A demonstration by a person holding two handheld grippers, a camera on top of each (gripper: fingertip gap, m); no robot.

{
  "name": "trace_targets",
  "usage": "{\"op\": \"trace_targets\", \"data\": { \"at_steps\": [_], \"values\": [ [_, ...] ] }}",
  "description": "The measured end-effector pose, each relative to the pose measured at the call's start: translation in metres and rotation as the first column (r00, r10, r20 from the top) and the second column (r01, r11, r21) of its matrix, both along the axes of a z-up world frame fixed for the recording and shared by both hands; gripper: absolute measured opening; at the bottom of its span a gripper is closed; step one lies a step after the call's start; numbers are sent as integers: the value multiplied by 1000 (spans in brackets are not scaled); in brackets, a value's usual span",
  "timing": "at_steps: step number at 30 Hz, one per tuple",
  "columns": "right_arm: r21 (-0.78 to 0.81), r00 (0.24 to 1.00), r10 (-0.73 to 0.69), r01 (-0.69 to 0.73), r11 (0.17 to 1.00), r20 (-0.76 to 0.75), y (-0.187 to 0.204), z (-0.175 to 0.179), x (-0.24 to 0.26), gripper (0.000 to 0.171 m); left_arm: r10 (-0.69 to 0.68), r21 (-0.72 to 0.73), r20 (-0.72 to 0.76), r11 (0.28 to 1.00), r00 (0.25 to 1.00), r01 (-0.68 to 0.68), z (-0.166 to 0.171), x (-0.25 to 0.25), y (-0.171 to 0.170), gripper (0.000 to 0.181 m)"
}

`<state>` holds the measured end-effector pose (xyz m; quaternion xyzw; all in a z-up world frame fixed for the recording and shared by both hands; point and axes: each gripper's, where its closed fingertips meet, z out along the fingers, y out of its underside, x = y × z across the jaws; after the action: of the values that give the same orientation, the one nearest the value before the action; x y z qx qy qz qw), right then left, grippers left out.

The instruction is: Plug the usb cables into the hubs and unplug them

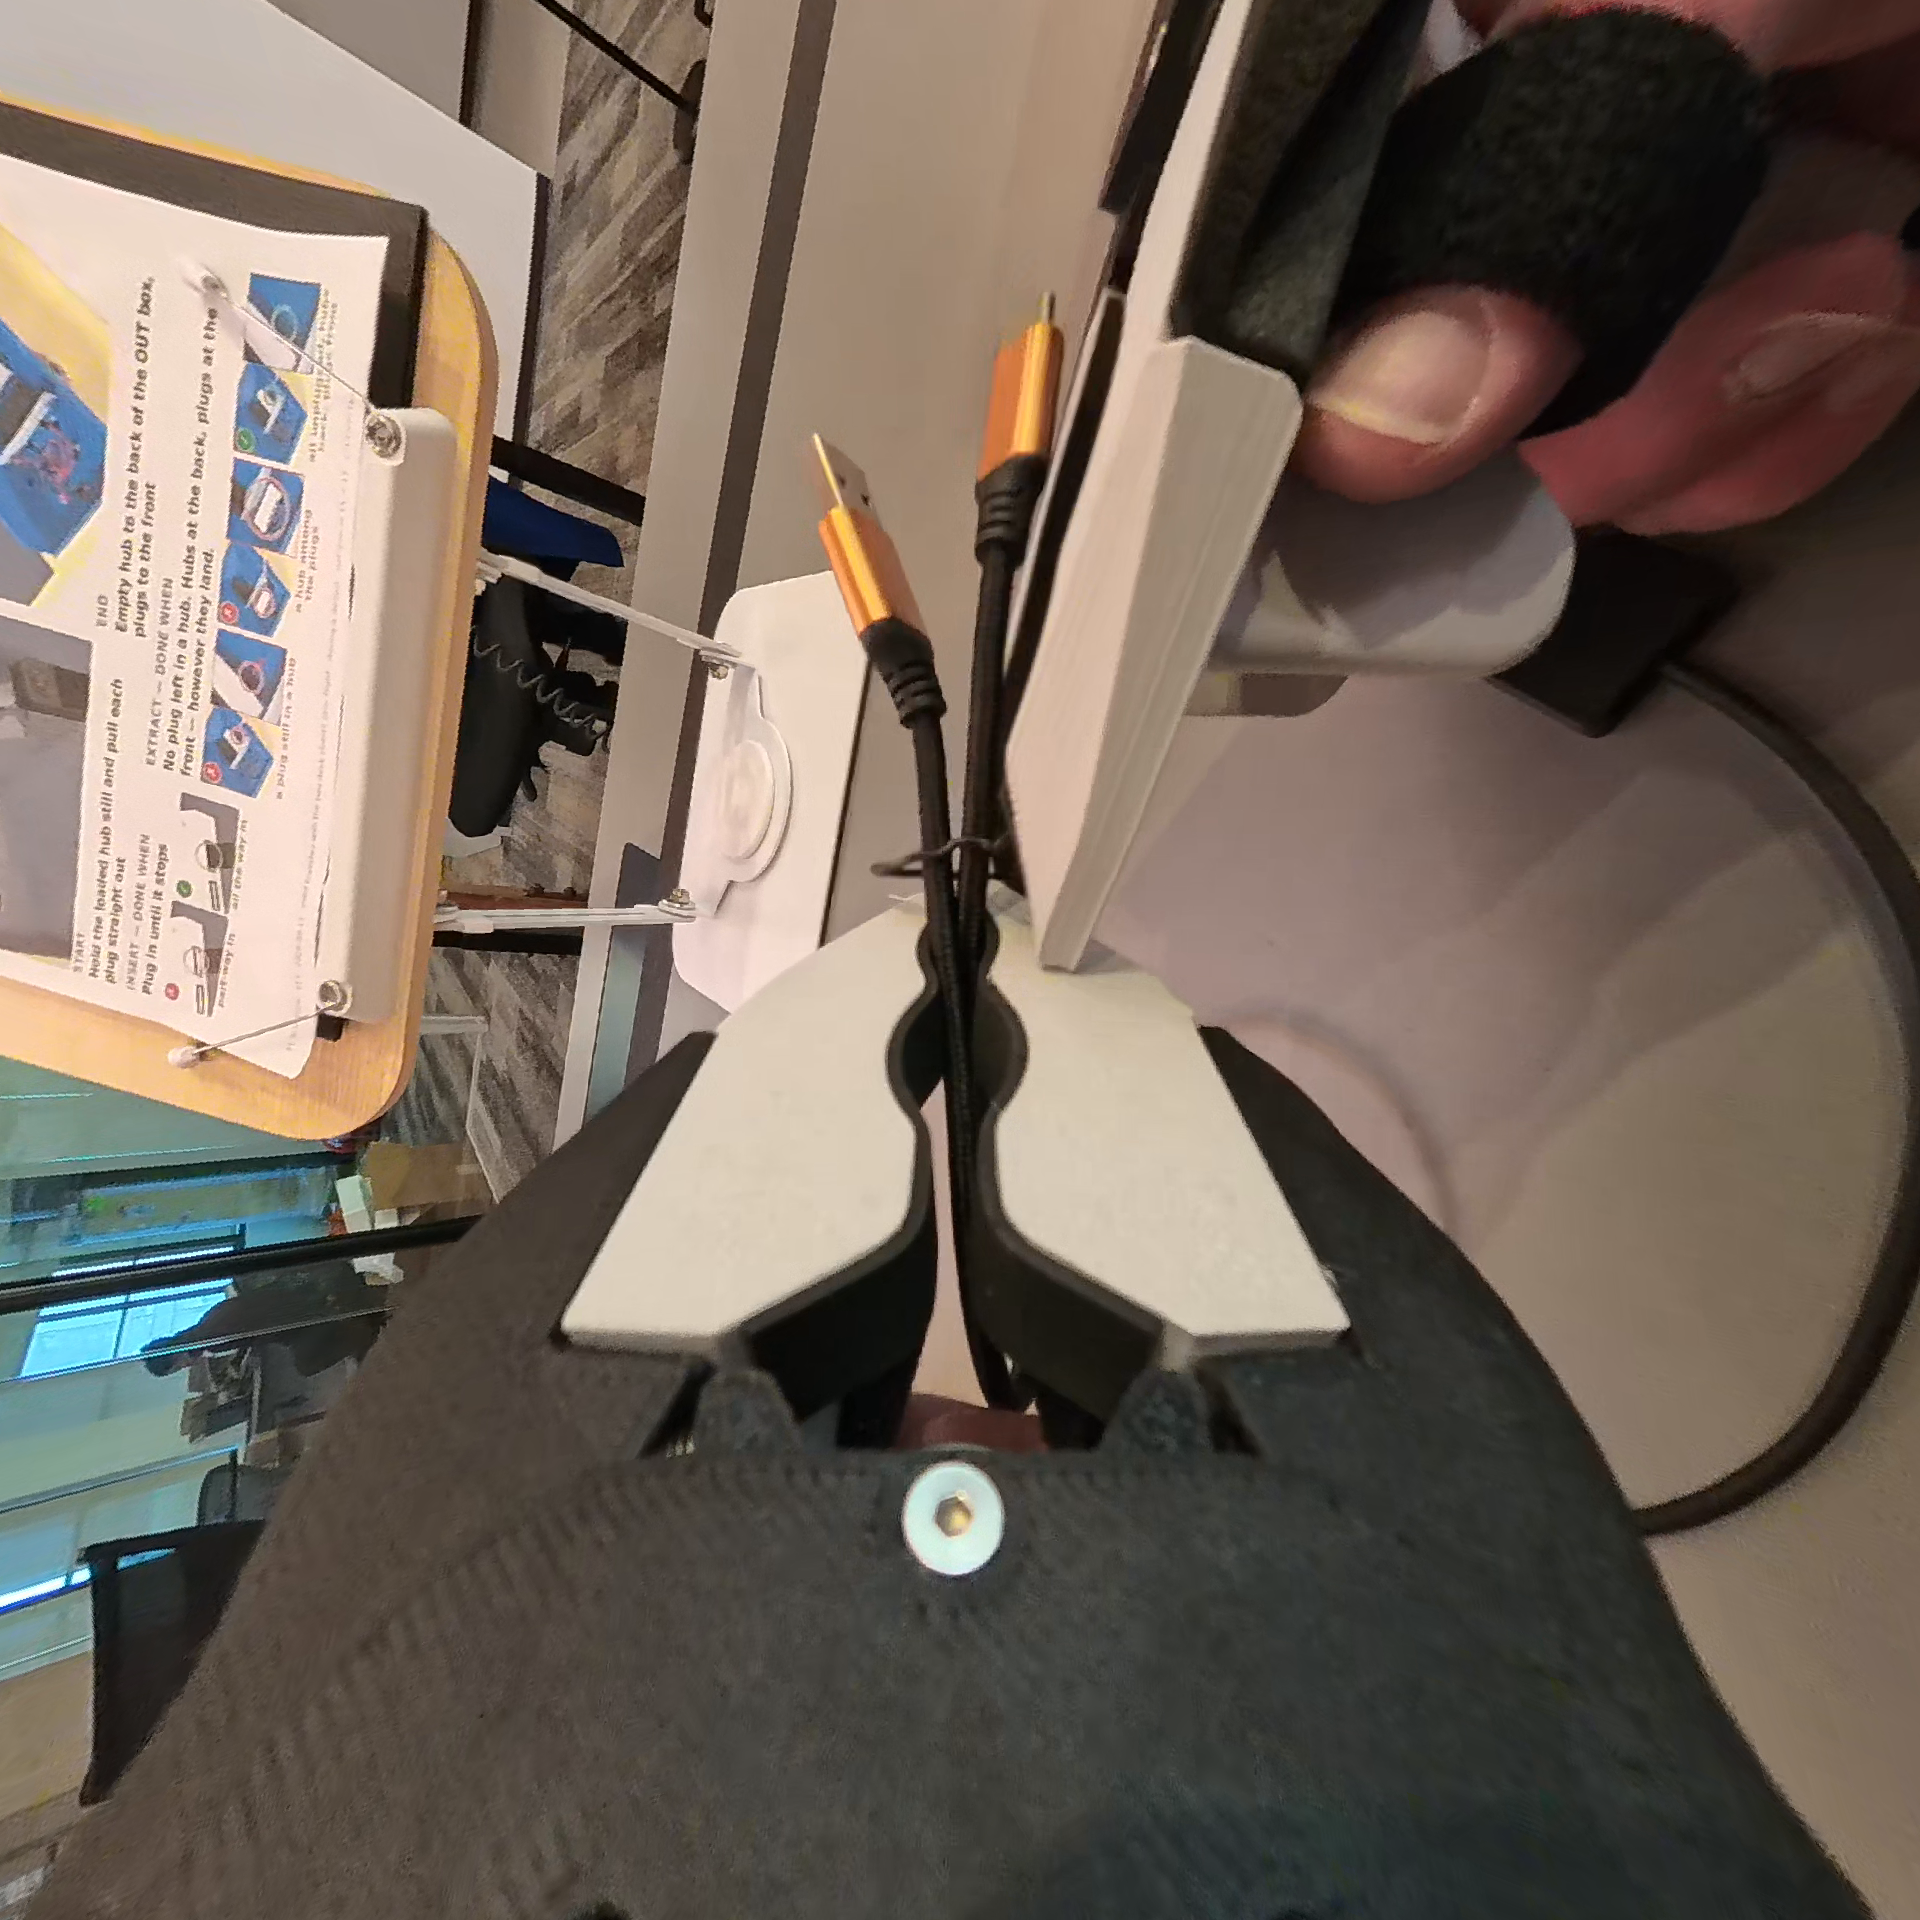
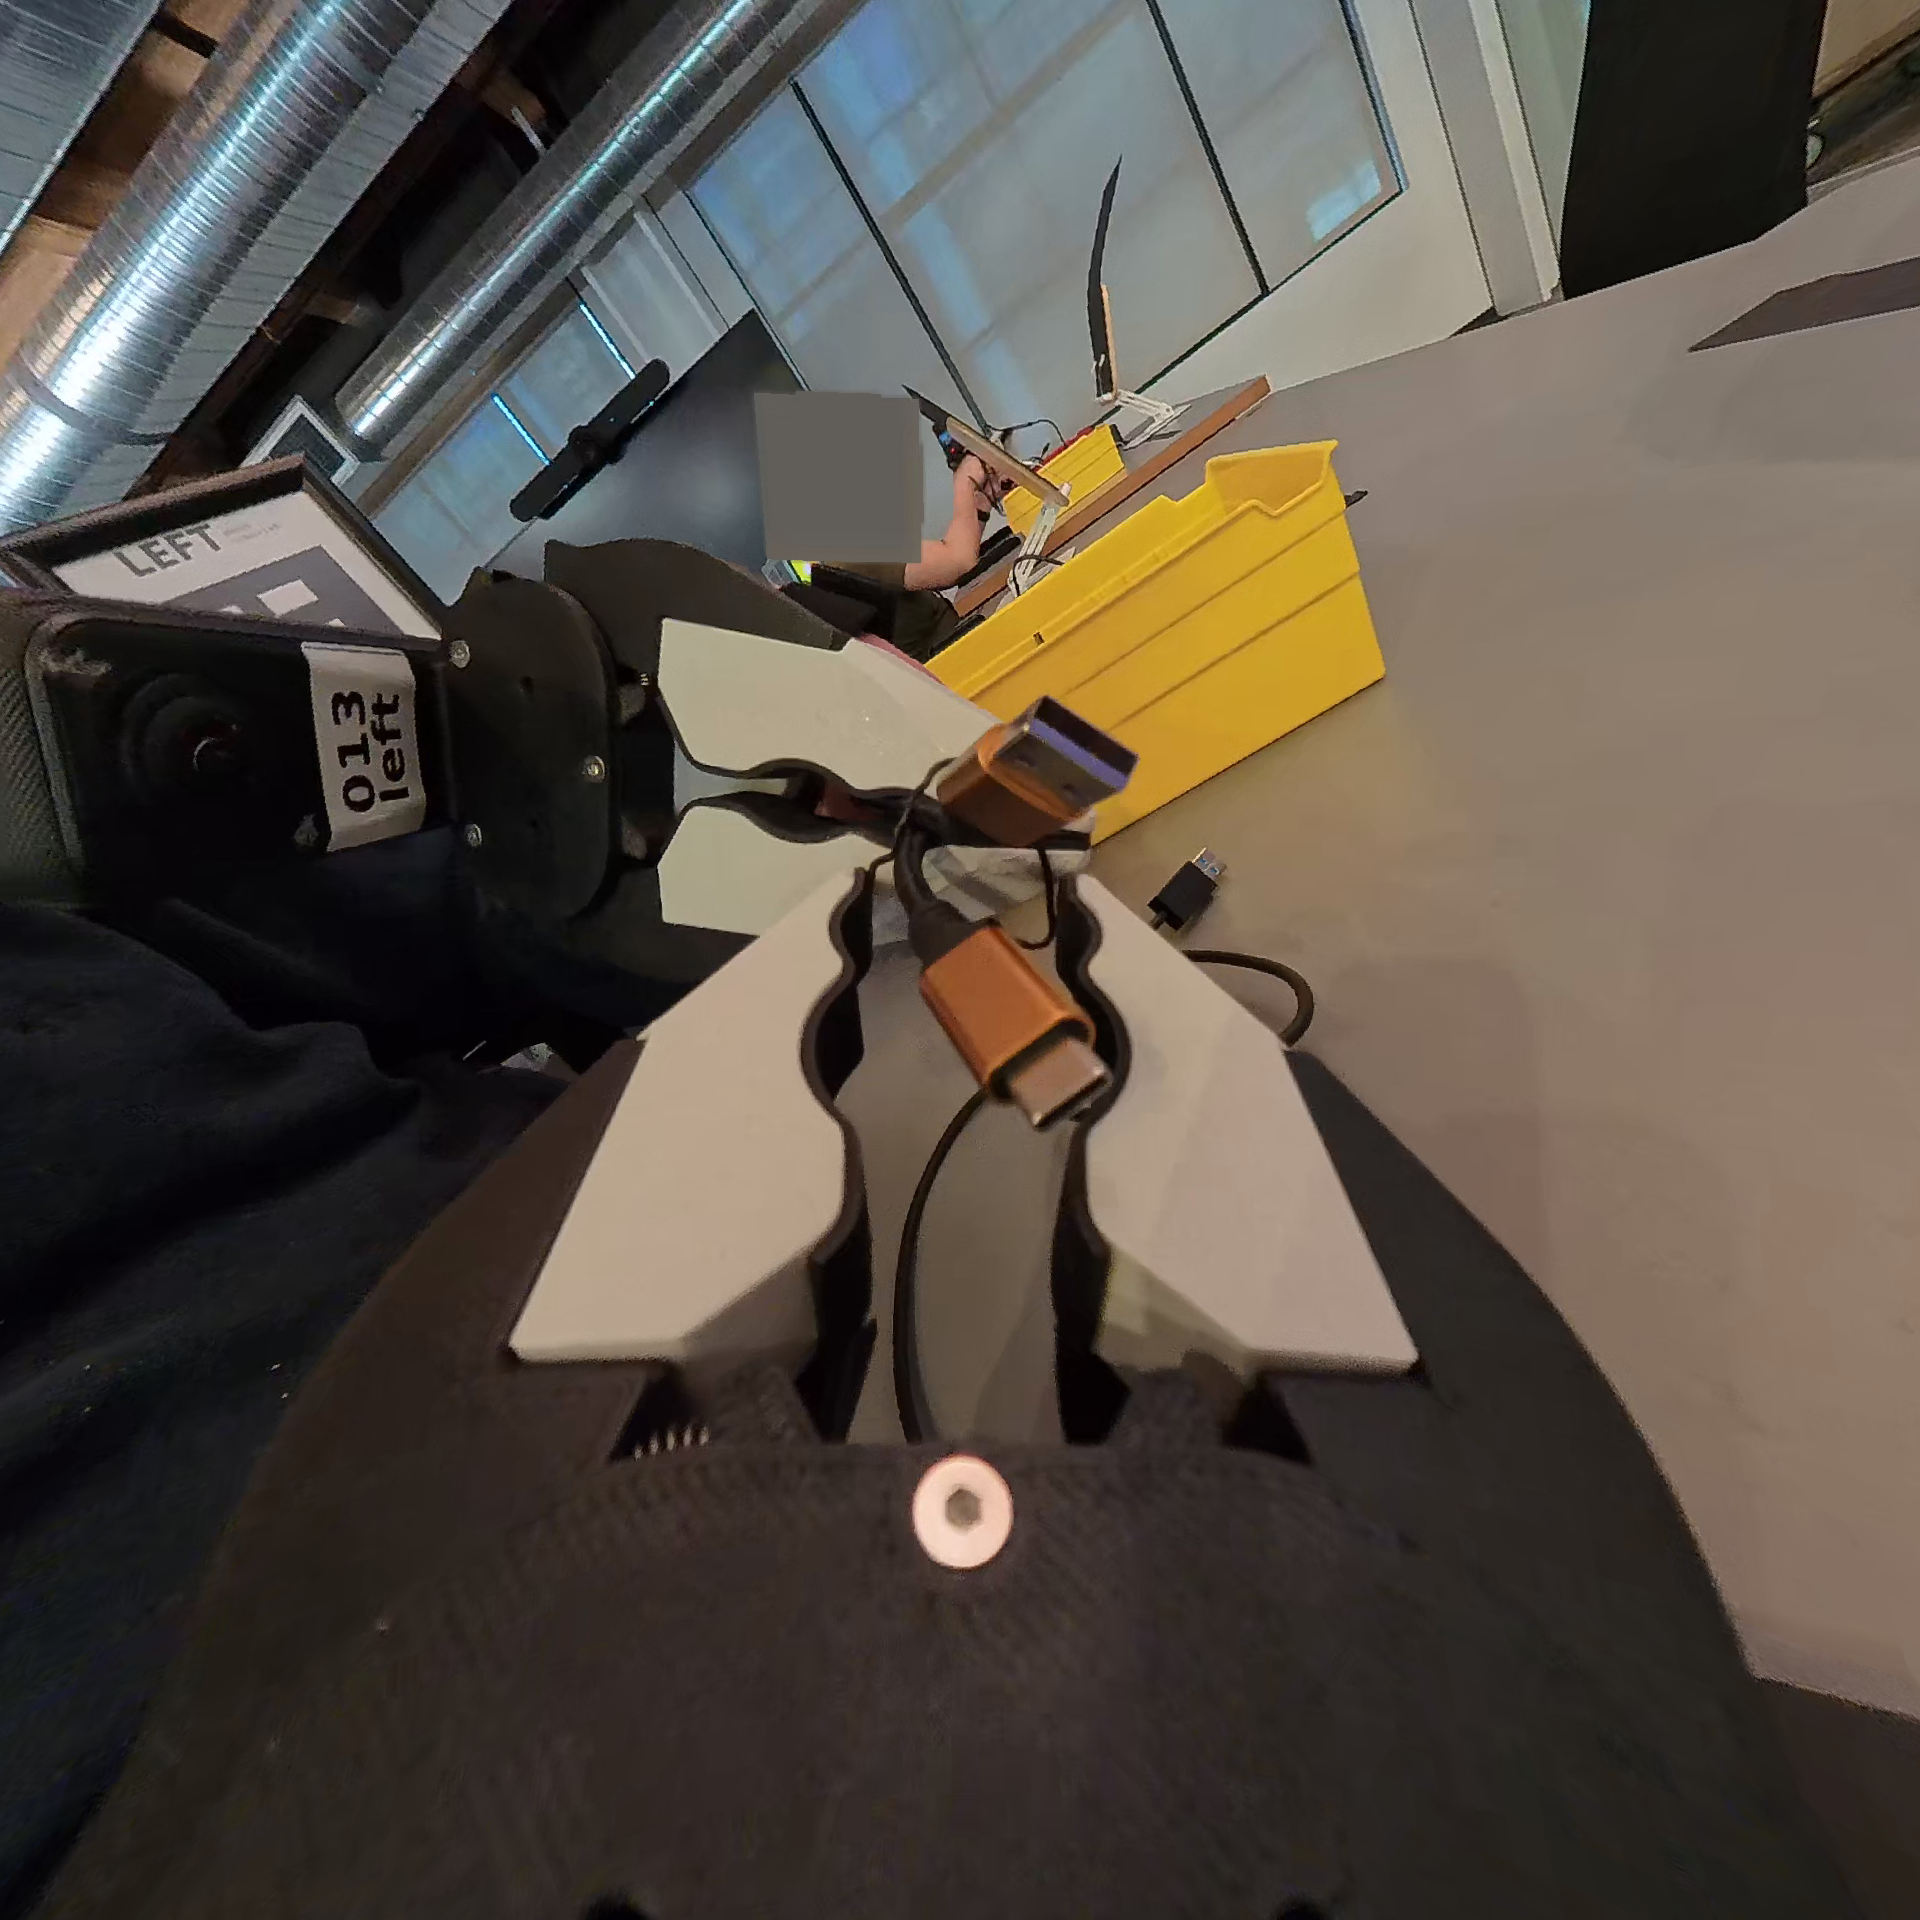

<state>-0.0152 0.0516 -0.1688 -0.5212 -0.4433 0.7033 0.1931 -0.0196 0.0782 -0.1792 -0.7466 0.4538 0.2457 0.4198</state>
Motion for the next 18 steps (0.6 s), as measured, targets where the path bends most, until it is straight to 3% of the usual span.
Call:
{"op": "trace_targets", "data": {
  "at_steps": [13, 18],
  "values": [
    [8, 999, 7, -6, 1000, -40, 0, 5, 5, 11, -22, -4, 46, 1000, 999, 22, 8, 1, -2, 0],
    [43, 1000, -5, 6, 999, -16, 0, 1, 4, 19, -22, -16, 44, 1000, 999, 23, 5, 1, -3, 0]
  ]
}}
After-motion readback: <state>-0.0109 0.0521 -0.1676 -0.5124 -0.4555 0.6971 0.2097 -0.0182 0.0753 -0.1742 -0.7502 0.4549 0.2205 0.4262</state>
